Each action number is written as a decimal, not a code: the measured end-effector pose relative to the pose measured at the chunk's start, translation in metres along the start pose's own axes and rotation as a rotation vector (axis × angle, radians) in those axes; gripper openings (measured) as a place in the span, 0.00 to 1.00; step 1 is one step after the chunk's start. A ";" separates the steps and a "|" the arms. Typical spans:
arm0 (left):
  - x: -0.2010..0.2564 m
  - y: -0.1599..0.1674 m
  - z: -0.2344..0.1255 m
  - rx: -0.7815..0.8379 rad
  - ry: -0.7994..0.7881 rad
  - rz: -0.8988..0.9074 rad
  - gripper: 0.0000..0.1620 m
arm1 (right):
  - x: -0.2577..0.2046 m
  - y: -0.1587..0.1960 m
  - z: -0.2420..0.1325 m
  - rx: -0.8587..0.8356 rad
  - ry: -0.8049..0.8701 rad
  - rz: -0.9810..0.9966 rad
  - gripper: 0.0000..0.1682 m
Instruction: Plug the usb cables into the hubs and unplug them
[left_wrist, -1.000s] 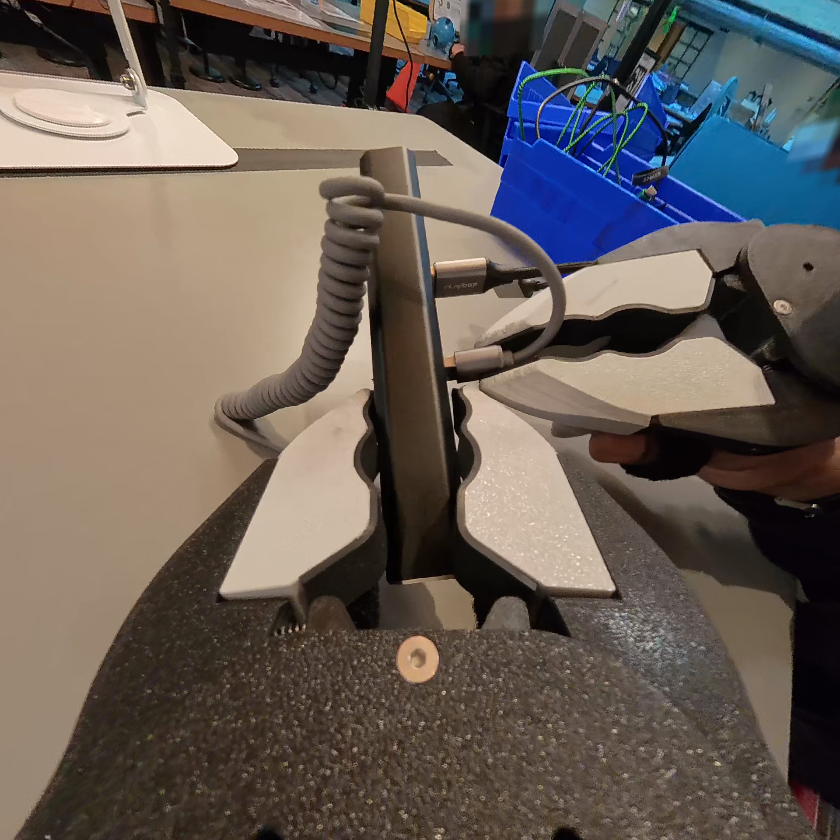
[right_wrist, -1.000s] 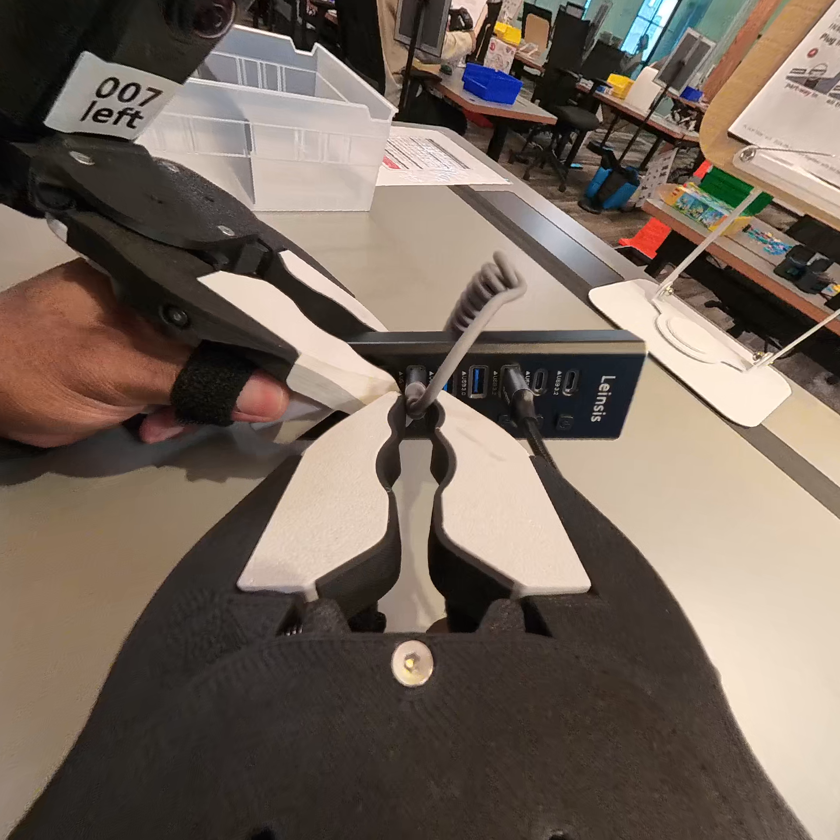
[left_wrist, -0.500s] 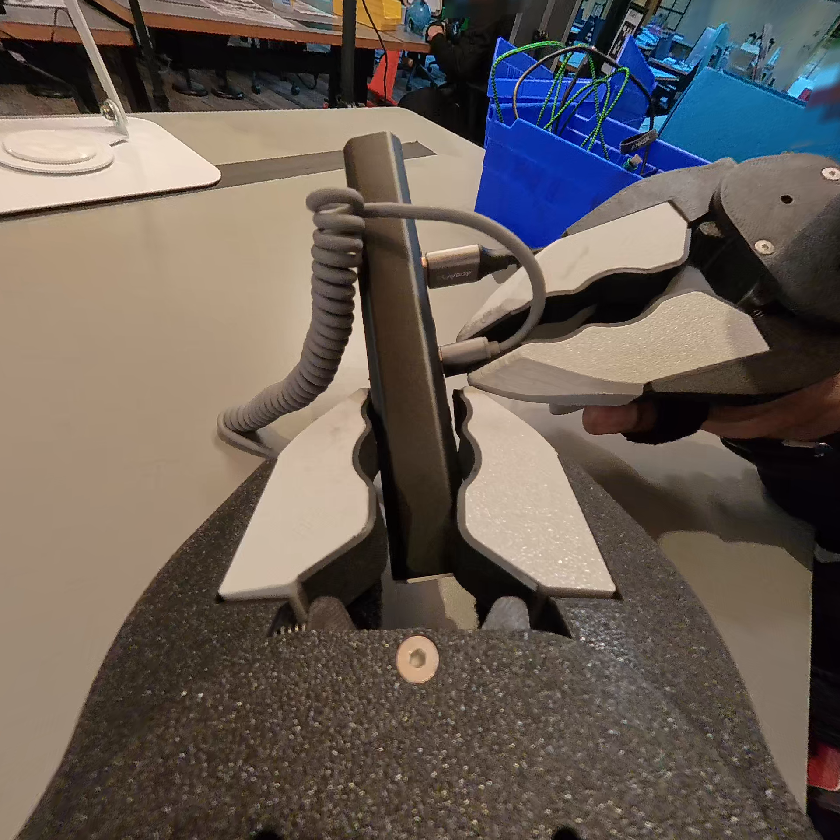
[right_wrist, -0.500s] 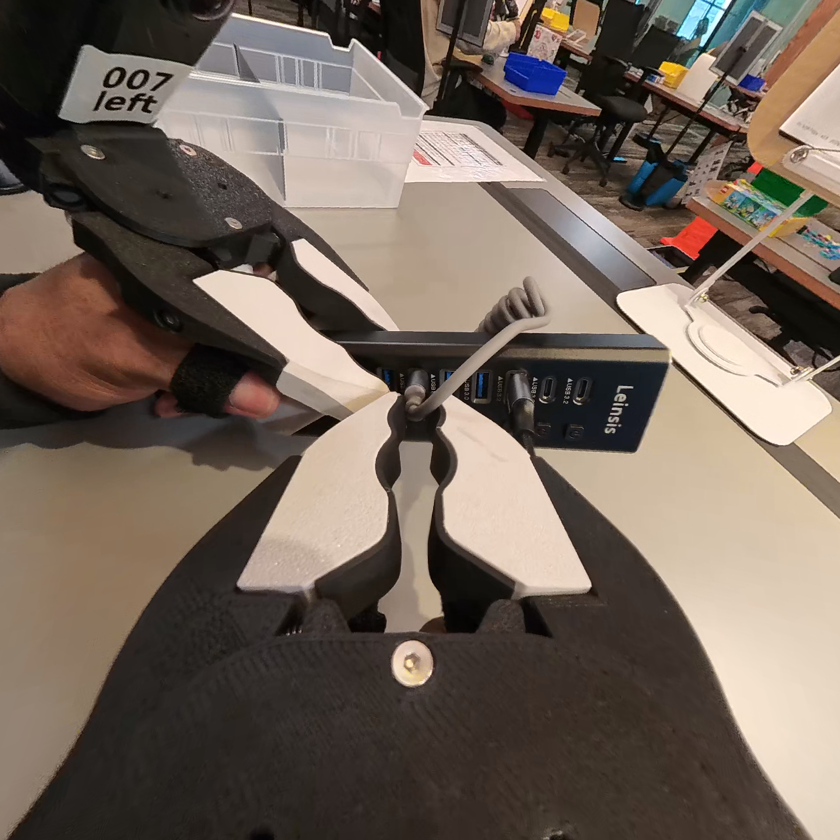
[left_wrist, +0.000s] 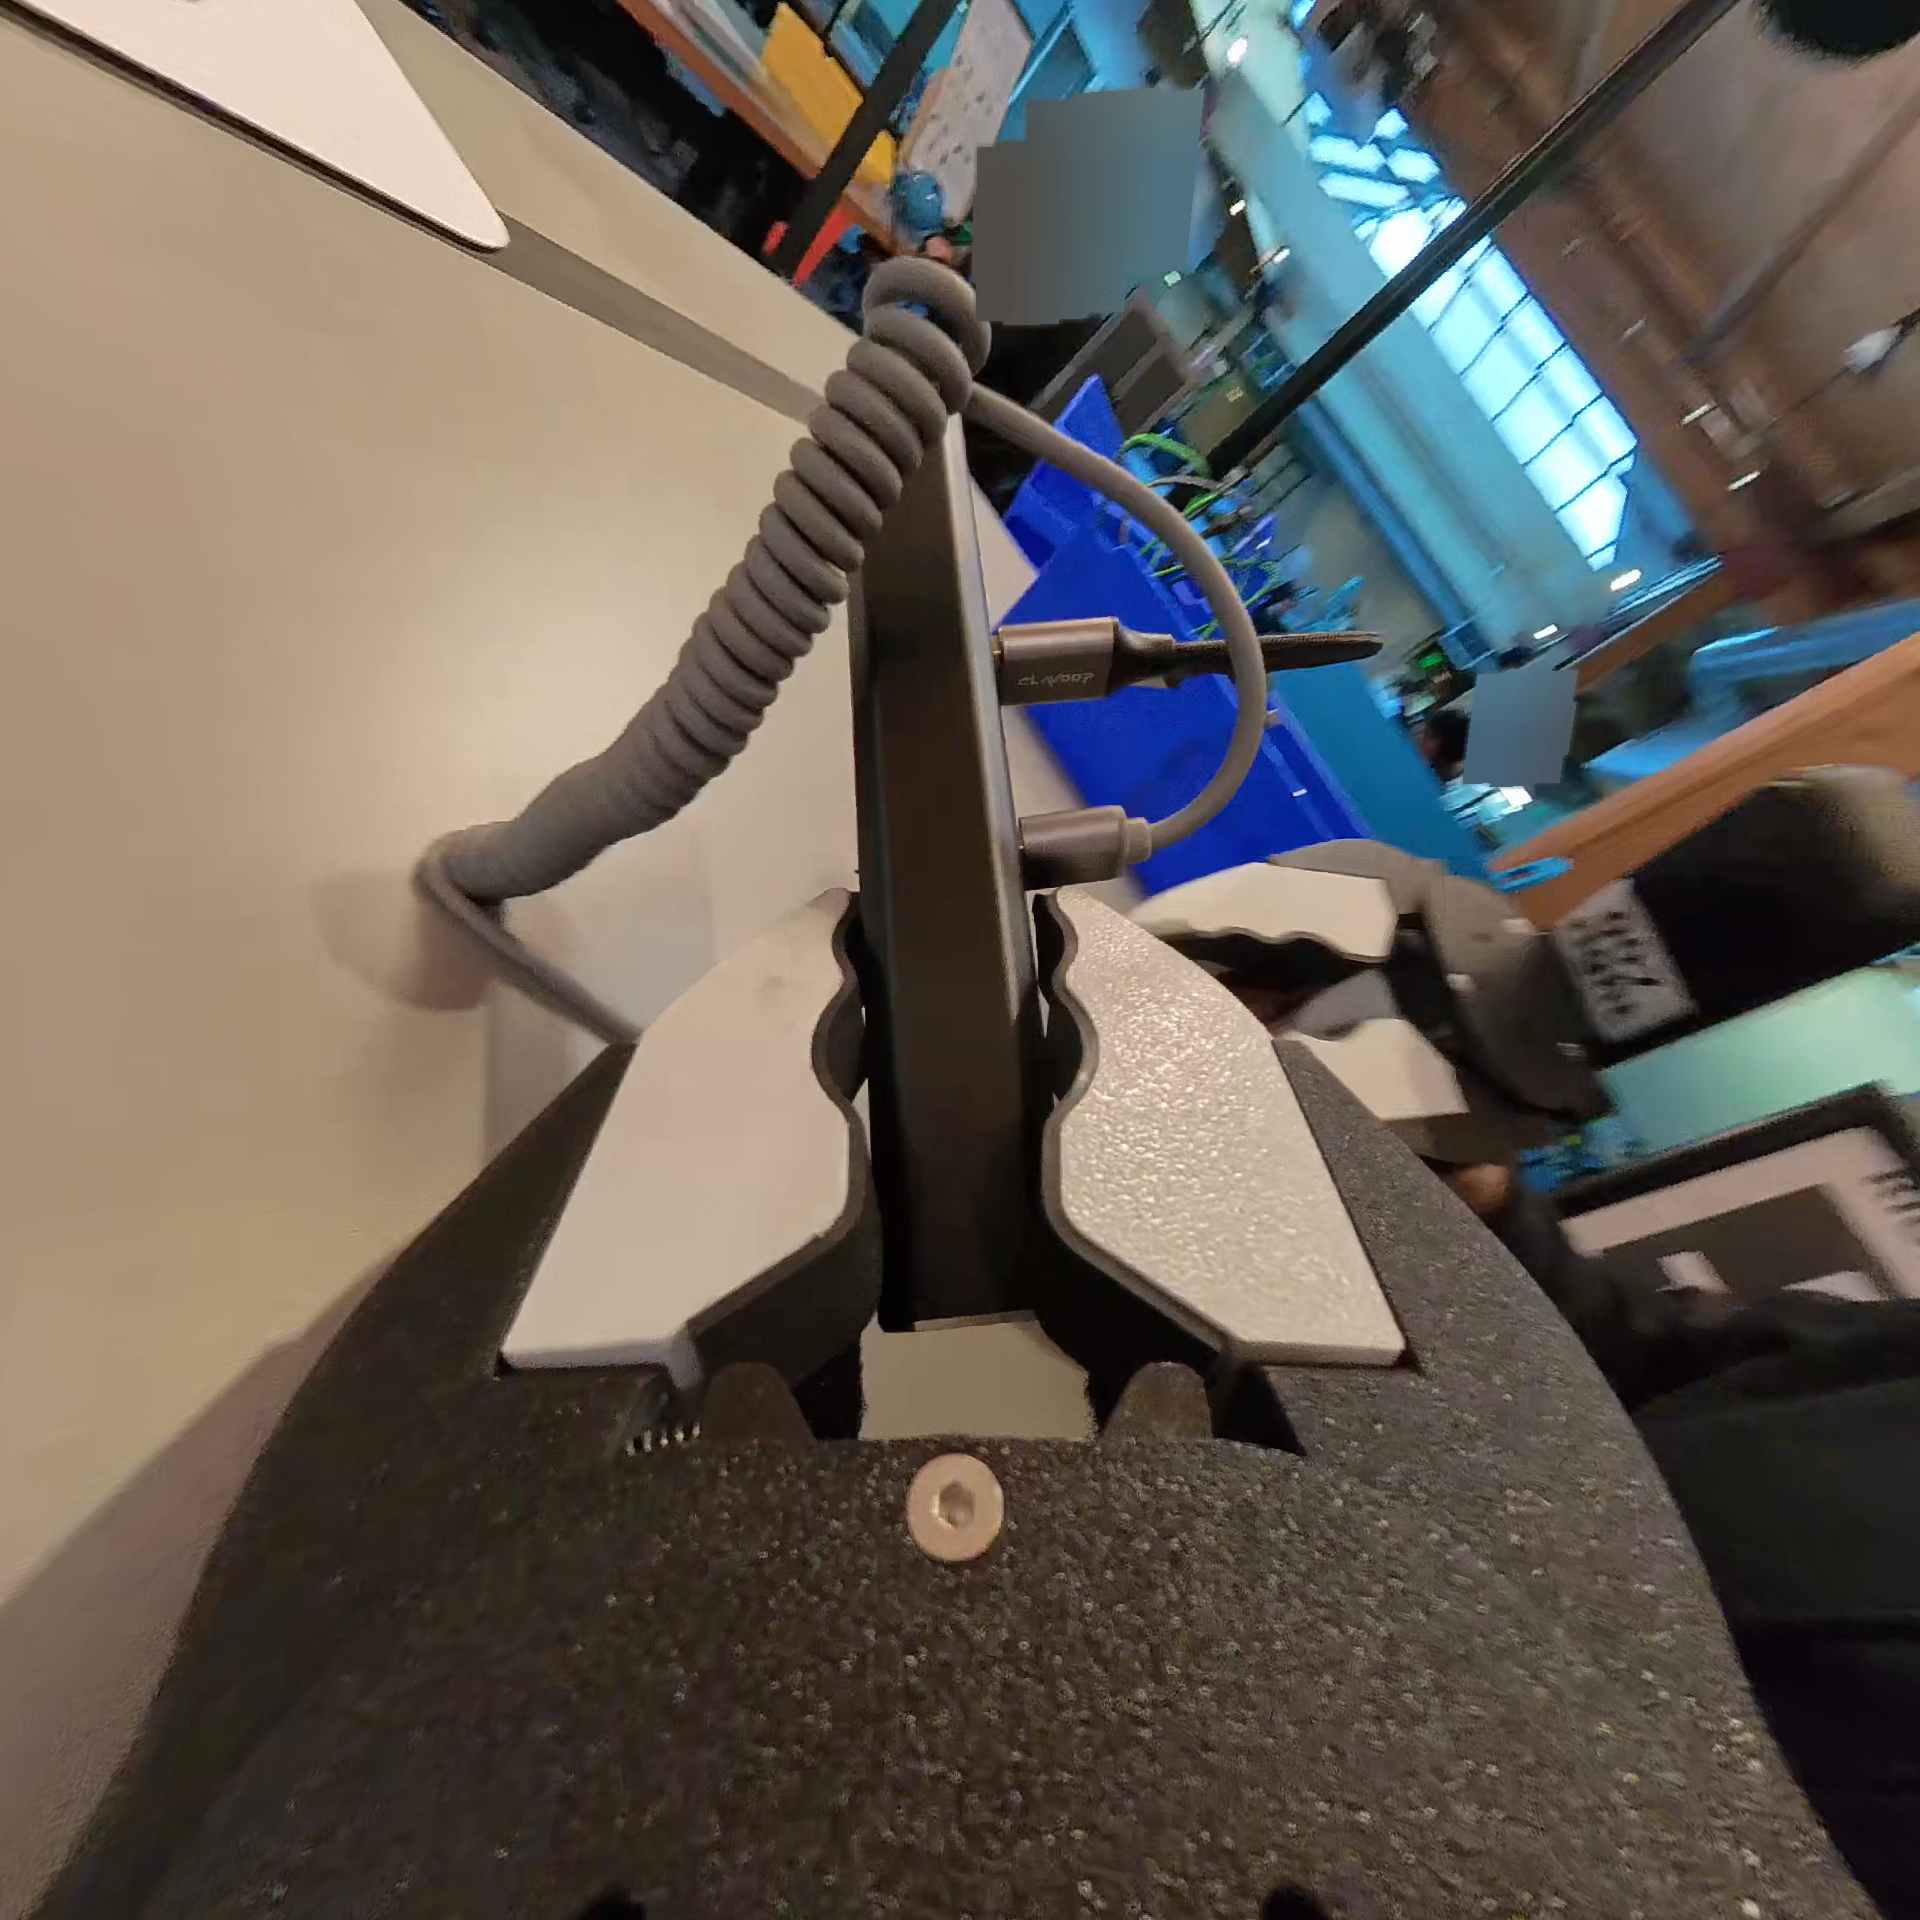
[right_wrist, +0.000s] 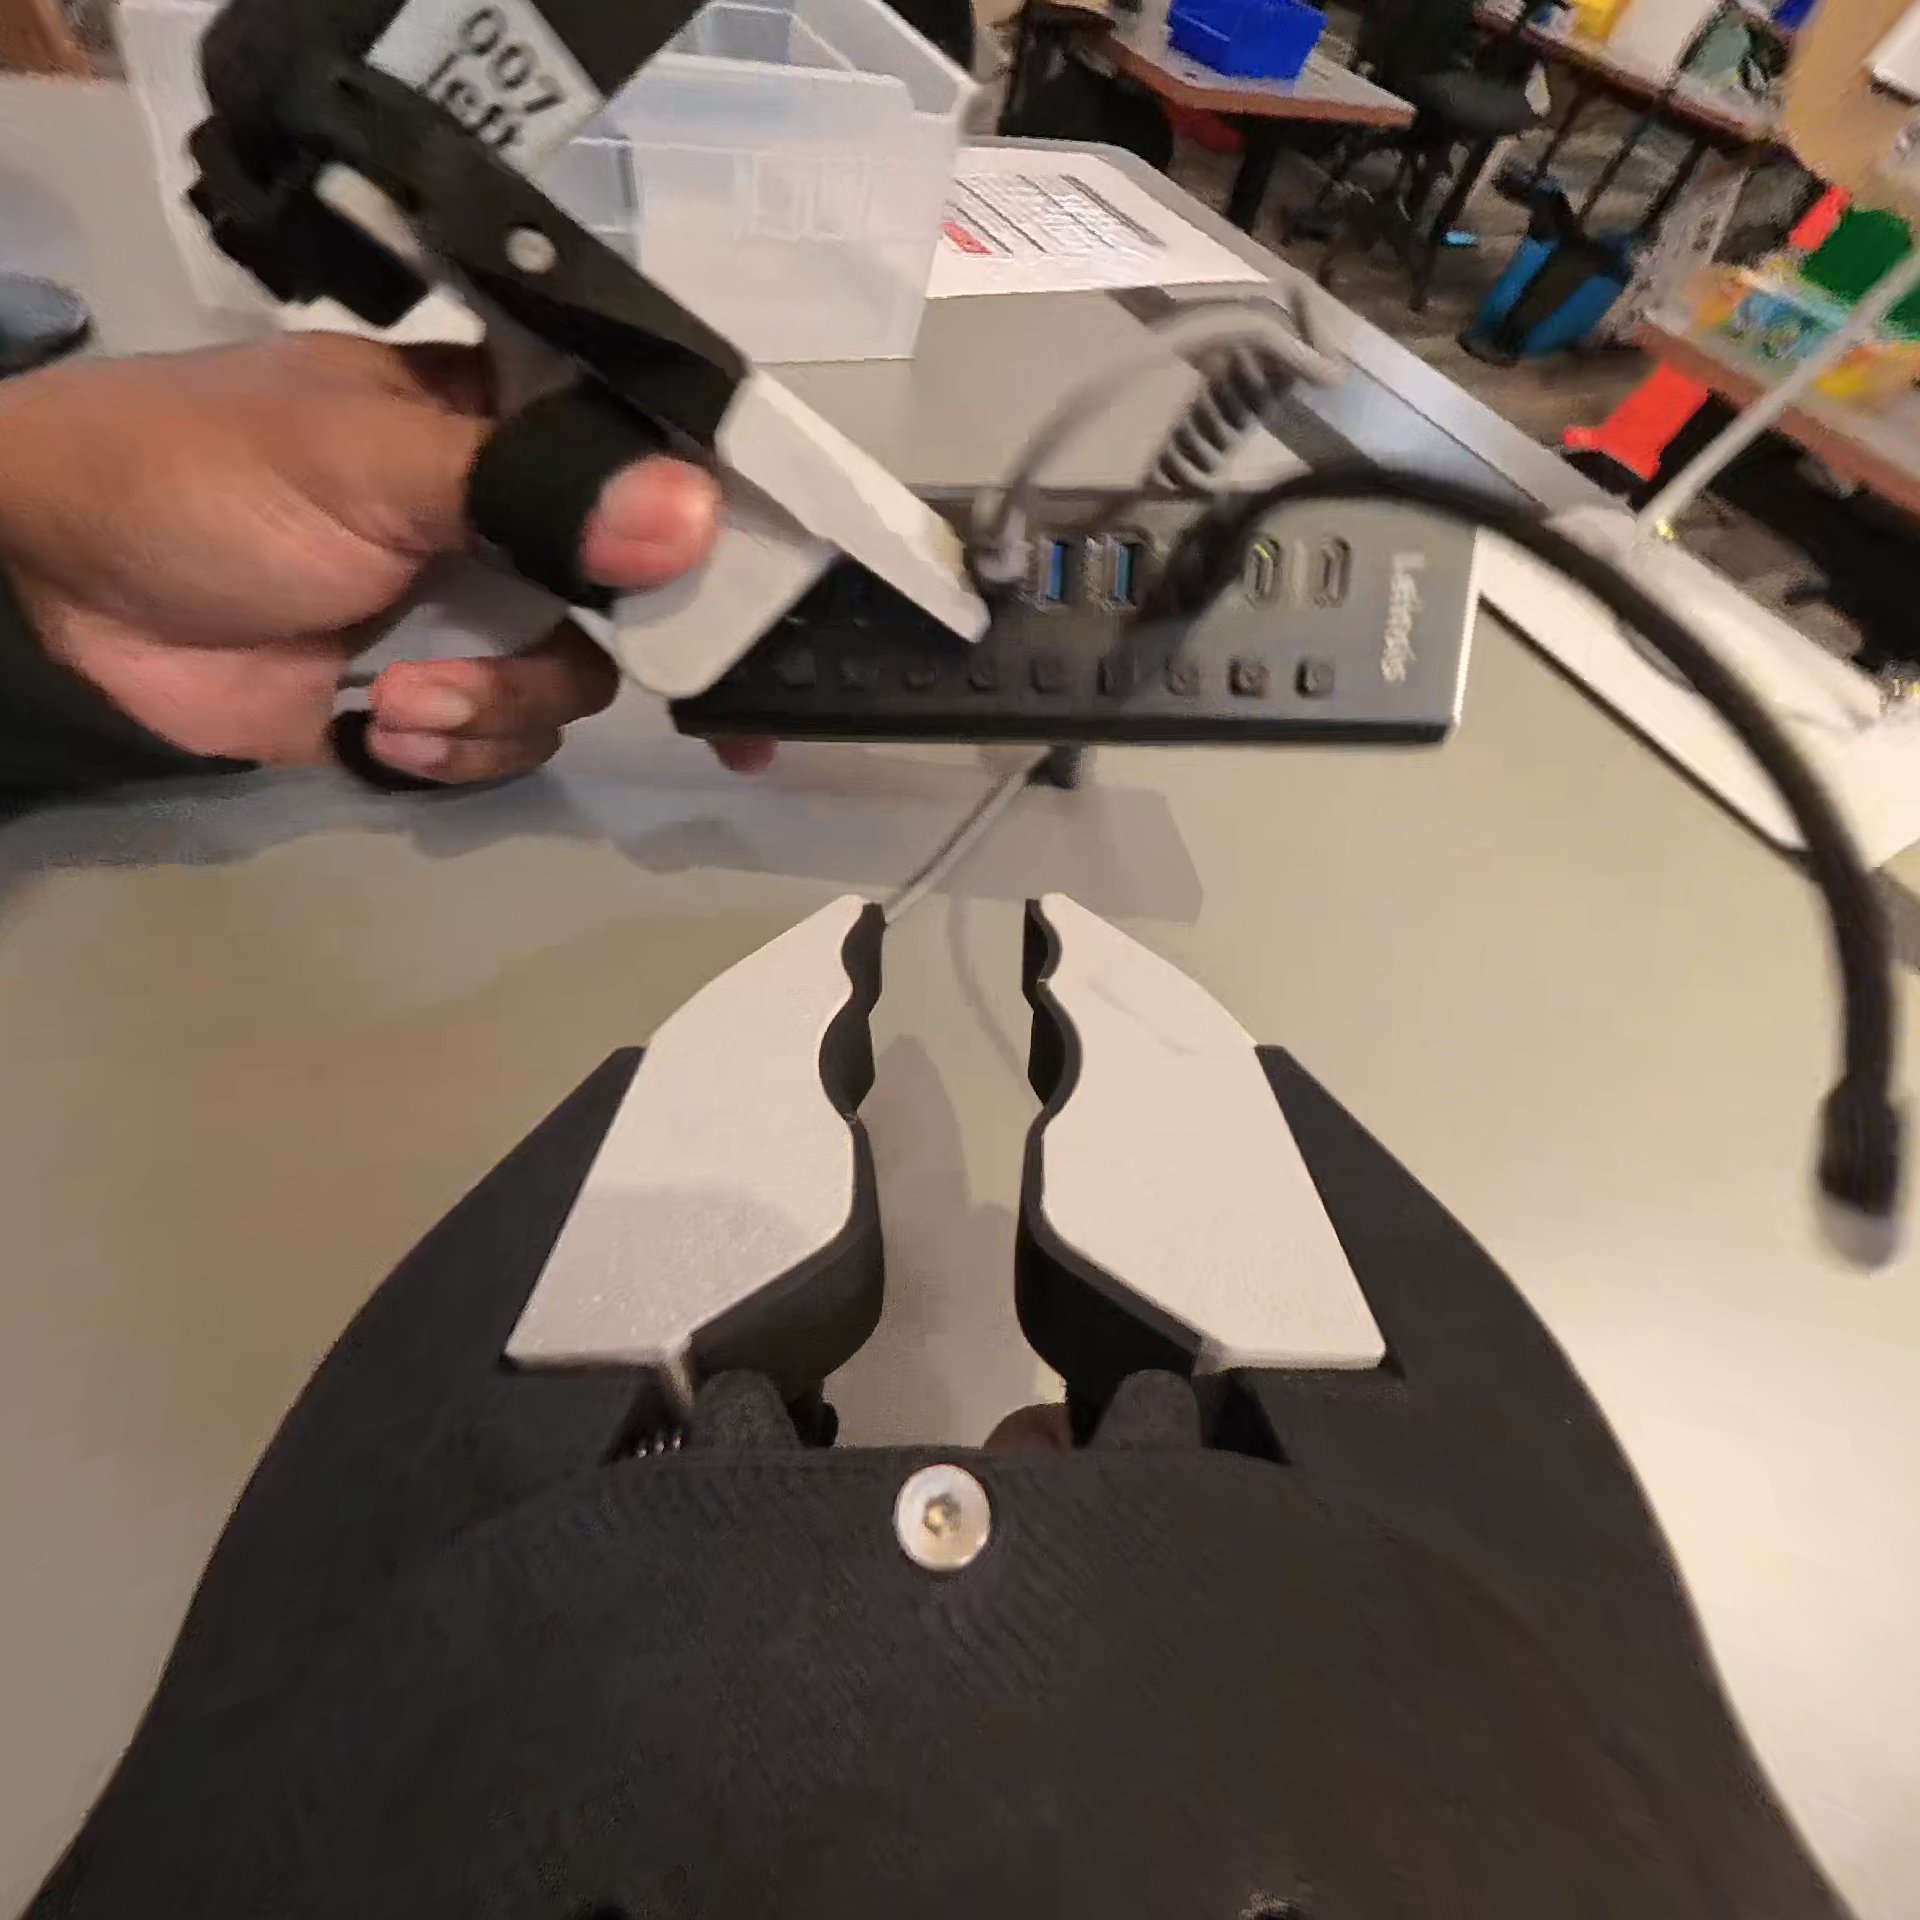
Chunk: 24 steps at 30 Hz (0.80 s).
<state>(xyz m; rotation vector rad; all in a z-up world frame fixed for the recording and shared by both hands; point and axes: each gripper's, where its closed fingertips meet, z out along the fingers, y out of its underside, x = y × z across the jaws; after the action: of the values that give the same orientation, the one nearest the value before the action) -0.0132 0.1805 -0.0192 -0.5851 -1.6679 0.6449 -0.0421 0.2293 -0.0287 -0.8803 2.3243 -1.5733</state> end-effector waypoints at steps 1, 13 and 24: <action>0.005 0.000 0.001 0.009 0.043 -0.046 0.19 | 0.006 0.002 0.001 0.004 0.012 0.051 0.15; 0.042 0.005 0.005 -0.015 0.234 -0.220 0.19 | 0.020 -0.035 0.002 0.355 -0.401 0.830 0.23; 0.072 0.011 0.017 -0.111 0.285 -0.171 0.19 | 0.023 -0.051 -0.006 0.464 -0.500 0.988 0.24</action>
<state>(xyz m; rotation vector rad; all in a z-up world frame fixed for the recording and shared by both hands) -0.0429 0.2364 0.0211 -0.5773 -1.4716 0.3297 -0.0447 0.2076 0.0232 0.0380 1.5144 -1.1558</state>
